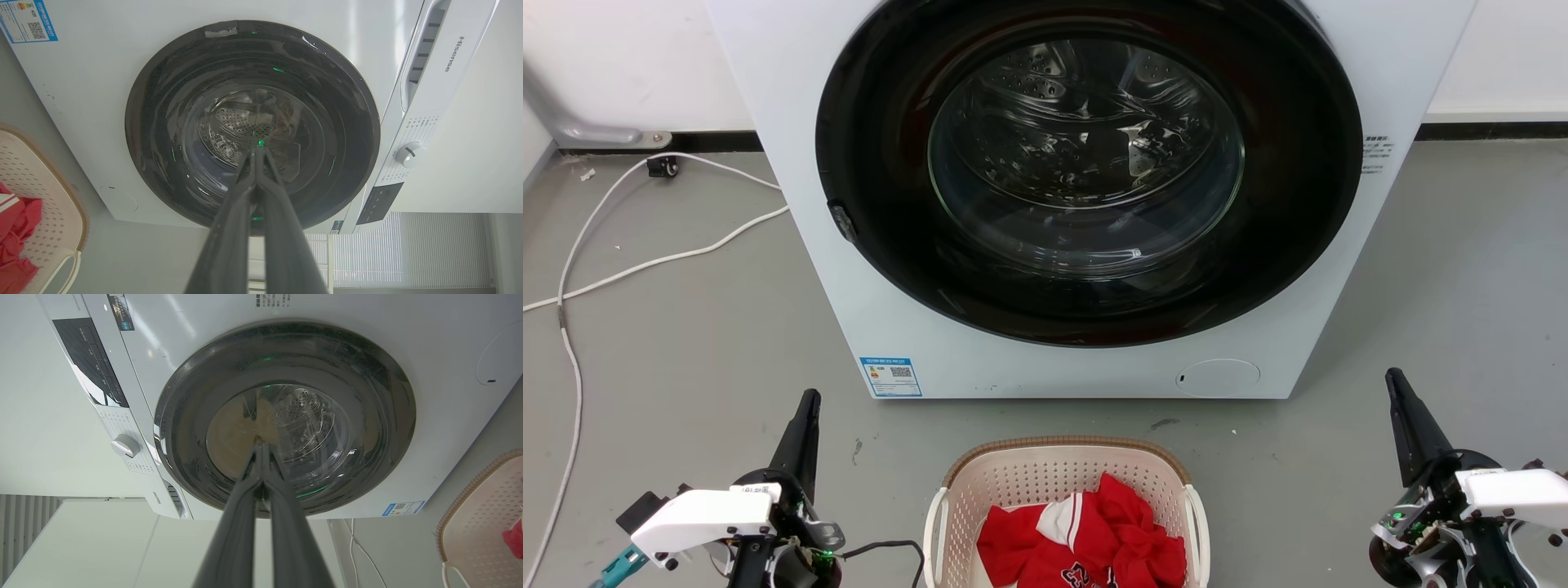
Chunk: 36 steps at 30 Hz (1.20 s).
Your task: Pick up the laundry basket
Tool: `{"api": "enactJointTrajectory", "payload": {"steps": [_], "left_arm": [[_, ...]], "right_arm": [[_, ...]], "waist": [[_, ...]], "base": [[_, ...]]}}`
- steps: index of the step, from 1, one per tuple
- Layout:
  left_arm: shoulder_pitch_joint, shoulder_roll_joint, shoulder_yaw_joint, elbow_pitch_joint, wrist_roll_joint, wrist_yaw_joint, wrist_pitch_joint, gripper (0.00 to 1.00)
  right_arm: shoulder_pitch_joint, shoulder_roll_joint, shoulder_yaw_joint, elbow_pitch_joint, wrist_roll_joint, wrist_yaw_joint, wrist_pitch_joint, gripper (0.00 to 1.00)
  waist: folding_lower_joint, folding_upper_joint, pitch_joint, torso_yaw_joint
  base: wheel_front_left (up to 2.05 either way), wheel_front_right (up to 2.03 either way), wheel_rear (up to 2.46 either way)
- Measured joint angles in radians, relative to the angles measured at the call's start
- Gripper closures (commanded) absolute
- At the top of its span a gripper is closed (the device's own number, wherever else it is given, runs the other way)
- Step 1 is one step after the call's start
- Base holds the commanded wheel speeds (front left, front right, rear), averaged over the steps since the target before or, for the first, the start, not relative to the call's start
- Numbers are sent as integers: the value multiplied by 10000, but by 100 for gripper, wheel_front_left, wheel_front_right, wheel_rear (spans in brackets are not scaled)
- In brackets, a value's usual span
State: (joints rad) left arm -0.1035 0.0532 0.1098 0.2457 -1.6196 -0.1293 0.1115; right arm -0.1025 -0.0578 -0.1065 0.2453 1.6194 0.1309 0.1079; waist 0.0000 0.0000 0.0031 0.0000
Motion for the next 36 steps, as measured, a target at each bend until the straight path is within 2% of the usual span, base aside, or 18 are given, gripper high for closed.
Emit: {"api": "enactJointTrajectory", "payload": {"steps": [17, 18, 24, 36], "left_arm": [[-2, -8, 12, 0, 46, 0, 2, 100], [13, -10, 8, 29, 46, 4, 0, 0], [500, -88, -42, 512, 50, 21, -17, 0], [620, -94, -94, 240, 407, 33, -598, 0]], "right_arm": [[-2, 10, -17, 2, -12, 0, 27, 100], [14, 10, -13, 27, -10, 0, 27, 0], [523, 73, 19, 510, -12, -4, 0, 0], [647, 81, 261, 407, -410, -4, -570, 0]], "waist": [[0, 1, 0, 0], [0, 1, 0, 0], [0, 0, -1, 0], [0, 0, 5, -2]], "base": [[0, 0, 0], [0, 0, 0], [0, 0, 0], [0, 0, 0]]}}
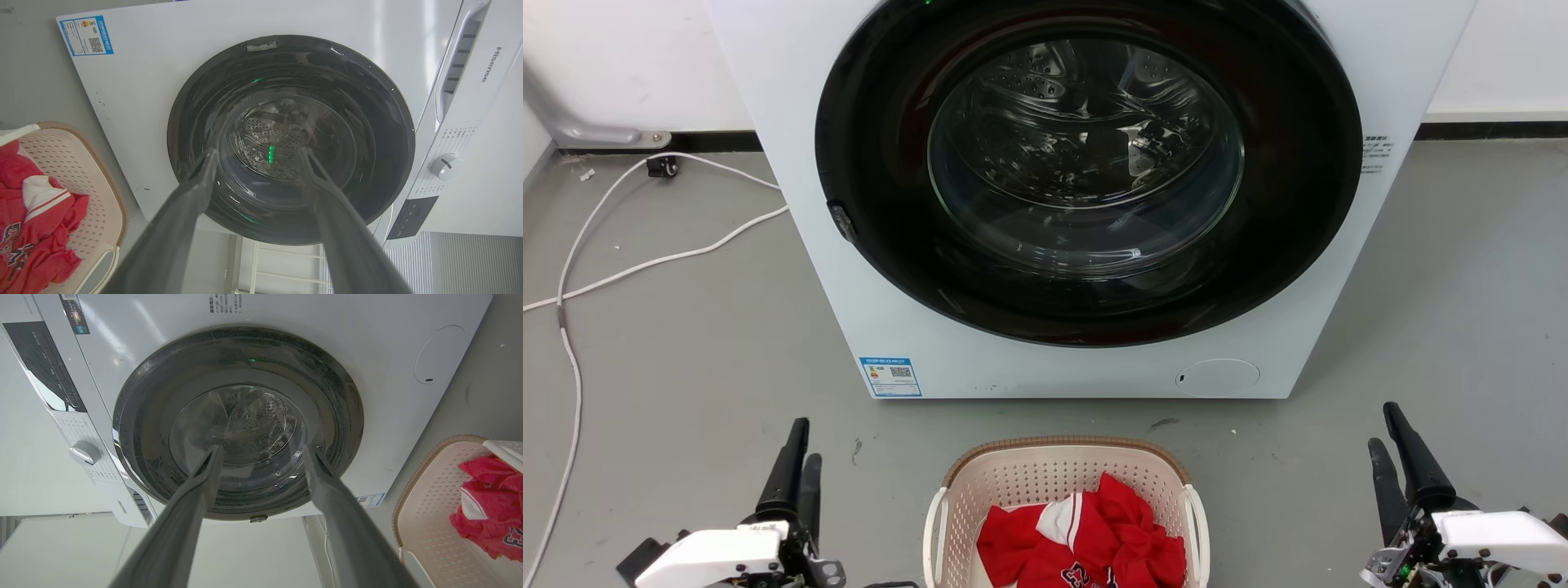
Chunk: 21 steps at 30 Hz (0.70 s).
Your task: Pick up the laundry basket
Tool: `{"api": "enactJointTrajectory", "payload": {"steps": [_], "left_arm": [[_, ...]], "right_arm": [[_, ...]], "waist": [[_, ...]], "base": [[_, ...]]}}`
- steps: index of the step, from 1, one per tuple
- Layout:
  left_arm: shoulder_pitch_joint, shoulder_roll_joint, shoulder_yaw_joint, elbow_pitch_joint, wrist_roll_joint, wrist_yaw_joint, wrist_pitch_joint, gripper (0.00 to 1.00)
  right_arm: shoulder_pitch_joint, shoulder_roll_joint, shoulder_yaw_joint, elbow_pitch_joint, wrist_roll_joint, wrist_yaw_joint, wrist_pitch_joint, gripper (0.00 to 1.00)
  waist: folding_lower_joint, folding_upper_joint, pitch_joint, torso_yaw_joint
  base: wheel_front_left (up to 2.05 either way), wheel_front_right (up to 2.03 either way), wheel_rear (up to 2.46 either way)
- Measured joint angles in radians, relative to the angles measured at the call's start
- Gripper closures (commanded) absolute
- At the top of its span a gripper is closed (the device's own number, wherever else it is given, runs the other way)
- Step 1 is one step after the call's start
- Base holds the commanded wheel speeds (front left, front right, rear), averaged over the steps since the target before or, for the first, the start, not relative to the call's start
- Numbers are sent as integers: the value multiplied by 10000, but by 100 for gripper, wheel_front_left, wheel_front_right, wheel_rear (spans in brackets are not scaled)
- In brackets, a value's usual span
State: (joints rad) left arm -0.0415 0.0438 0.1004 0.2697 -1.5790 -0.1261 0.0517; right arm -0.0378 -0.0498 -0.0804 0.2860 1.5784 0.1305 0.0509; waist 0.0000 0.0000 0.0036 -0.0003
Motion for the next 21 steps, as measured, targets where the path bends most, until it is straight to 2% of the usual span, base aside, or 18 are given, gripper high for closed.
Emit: {"api": "enactJointTrajectory", "payload": {"steps": [4, 5, 11, 17, 18, 21], "left_arm": [[60, 4, 213, -59, 295, 0, -182, 0], [70, 6, 431, -92, 639, -2, -313, 0], [70, 6, 802, -128, 1402, 0, -556, 0], [66, 8, 1260, -888, 2592, 44, -782, 0], [66, 12, 1294, -1348, 3333, 276, -901, 0], [76, 13, 1045, -1877, 4136, 489, -1005, 0]], "right_arm": [[16, 0, -6, -56, -669, 0, -171, 0], [17, 4, -65, -142, -1315, 0, -305, 0], [17, 4, -226, -593, -3076, 0, -529, 0], [17, 4, -290, -1256, -4855, 0, -780, 0], [16, 4, -297, -1609, -5831, 0, -876, 0], [15, 4, -221, -1962, -6755, 0, -986, 0]], "waist": [[0, 0, -2, -1], [0, 0, -3, -2], [0, 0, 7, 8], [0, 0, 49, 29], [0, 0, 70, 32], [0, 0, 87, 34]], "base": [[0, 0, 0], [0, 0, 0], [0, 0, 0], [0, 0, 0], [0, 0, 0], [0, 0, 0]]}}
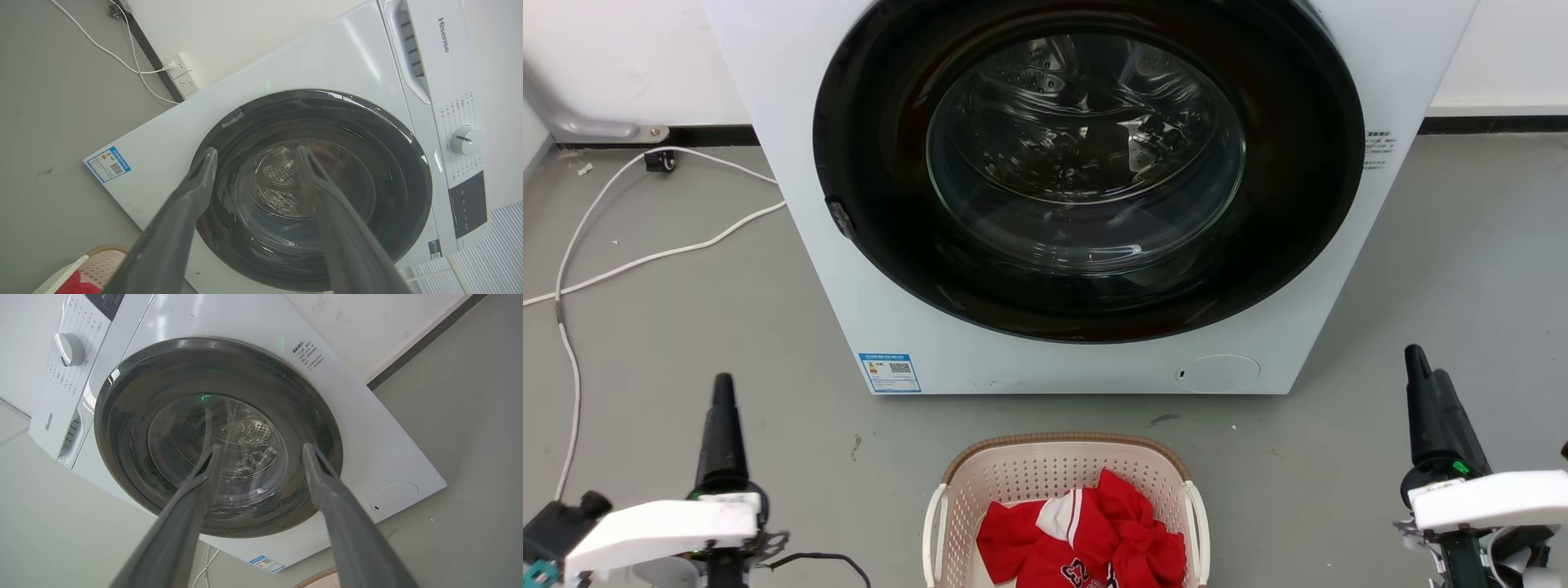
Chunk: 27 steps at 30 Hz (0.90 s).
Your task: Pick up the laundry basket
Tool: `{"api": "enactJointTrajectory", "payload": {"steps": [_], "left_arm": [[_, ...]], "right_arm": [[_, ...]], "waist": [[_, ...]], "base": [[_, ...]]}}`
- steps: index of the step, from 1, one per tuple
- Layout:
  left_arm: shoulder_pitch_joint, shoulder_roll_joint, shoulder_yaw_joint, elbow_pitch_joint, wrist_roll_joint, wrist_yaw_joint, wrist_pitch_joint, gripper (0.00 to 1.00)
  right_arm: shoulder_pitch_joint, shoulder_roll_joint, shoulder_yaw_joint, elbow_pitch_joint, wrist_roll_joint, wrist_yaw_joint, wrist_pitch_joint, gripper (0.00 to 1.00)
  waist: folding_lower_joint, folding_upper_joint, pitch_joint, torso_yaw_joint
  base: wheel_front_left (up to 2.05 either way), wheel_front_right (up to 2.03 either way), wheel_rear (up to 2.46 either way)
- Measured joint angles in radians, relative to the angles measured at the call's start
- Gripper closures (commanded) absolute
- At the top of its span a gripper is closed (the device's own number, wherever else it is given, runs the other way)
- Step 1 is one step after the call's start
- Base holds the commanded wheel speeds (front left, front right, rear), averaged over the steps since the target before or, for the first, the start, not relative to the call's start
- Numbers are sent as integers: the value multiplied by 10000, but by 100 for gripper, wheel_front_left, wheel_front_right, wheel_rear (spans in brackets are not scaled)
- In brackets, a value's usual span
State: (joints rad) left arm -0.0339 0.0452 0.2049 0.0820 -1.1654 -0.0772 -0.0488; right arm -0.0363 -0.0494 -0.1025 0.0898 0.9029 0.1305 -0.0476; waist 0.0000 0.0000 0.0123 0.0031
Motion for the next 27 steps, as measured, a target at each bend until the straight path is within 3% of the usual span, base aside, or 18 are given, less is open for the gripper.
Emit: {"api": "enactJointTrajectory", "payload": {"steps": [8, 12, 17, 27], "left_arm": [[306, 0, -892, -986, 1941, 318, -257, 0], [442, 0, -1425, -1235, 2815, 190, -380, 0], [607, 4, -1971, -1306, 4157, -17, -537, 0], [713, 163, -2922, -1317, 6326, 280, -796, 0]], "right_arm": [[15, 0, 359, -612, -1996, 0, -276, 0], [108, 0, 447, -754, -2777, 0, -403, 0], [231, -2, 481, -790, -3524, 0, -554, 0], [379, -2, 441, -736, -4688, 2, -840, 0]], "waist": [[0, 0, 27, -2], [0, 0, 28, -5], [0, 0, 10, -7], [0, 0, -8, -25]], "base": [[0, 0, 0], [0, 0, 0], [0, 0, 0], [0, 0, 0]]}}
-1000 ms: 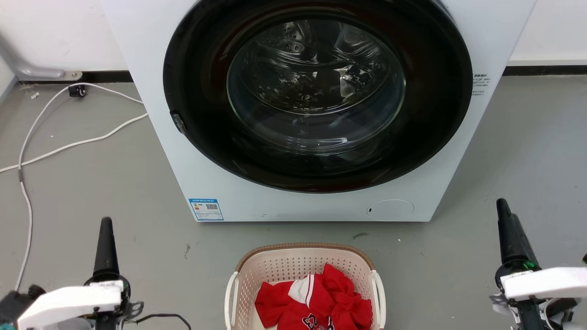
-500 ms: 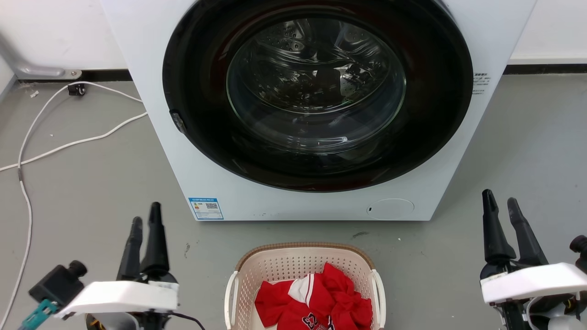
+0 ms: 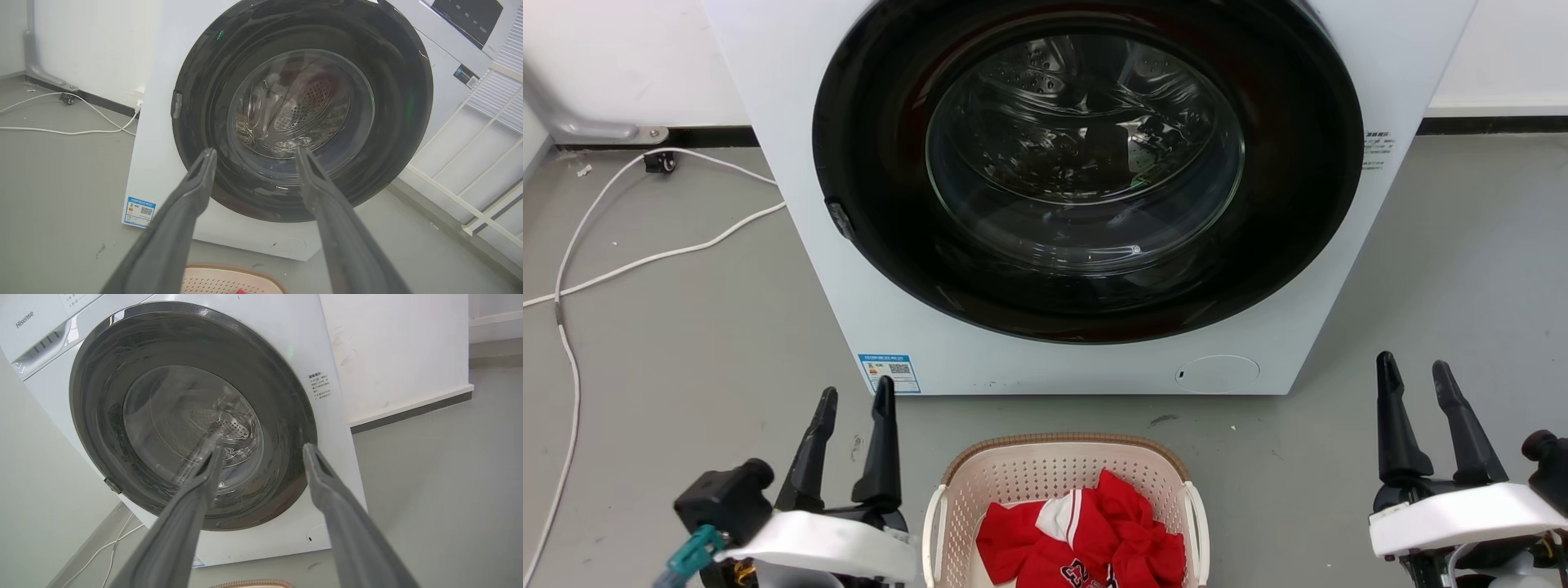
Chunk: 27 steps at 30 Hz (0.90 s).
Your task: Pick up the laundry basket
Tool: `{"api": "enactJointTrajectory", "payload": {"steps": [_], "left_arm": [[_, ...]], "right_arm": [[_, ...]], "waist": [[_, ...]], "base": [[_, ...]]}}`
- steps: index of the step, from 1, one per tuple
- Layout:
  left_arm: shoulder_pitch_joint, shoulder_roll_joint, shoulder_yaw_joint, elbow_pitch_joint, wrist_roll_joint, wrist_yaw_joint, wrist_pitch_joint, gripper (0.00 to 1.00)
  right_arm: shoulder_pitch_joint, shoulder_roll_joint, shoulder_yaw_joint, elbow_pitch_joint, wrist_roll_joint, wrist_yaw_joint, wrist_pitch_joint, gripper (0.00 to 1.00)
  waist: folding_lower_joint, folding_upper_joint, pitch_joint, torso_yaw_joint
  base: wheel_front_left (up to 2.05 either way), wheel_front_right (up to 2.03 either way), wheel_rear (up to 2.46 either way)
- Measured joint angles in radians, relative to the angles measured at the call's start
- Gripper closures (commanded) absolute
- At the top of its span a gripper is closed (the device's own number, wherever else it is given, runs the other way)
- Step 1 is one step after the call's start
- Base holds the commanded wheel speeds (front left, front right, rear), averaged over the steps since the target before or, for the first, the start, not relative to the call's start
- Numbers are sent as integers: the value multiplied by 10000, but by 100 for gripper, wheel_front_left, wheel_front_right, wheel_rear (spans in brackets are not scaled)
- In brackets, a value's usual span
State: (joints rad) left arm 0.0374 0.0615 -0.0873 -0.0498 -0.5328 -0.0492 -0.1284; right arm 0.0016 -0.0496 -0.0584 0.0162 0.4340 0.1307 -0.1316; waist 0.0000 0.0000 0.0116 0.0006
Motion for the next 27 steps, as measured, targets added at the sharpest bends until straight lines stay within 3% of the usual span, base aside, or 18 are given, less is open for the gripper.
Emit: {"api": "enactJointTrajectory", "payload": {"steps": [13, 27], "left_arm": [[50, 522, -1035, -192, 1290, 890, -353, 0], [231, 696, -1521, -23, 2623, 1034, -717, 0]], "right_arm": [[149, 0, 190, -21, -1511, 0, -337, 0], [267, 0, 437, -73, -3037, 0, -681, 0]], "waist": [[0, 0, 32, 17], [0, 0, 60, 20]], "base": [[0, 0, 0], [0, 0, 0]]}}
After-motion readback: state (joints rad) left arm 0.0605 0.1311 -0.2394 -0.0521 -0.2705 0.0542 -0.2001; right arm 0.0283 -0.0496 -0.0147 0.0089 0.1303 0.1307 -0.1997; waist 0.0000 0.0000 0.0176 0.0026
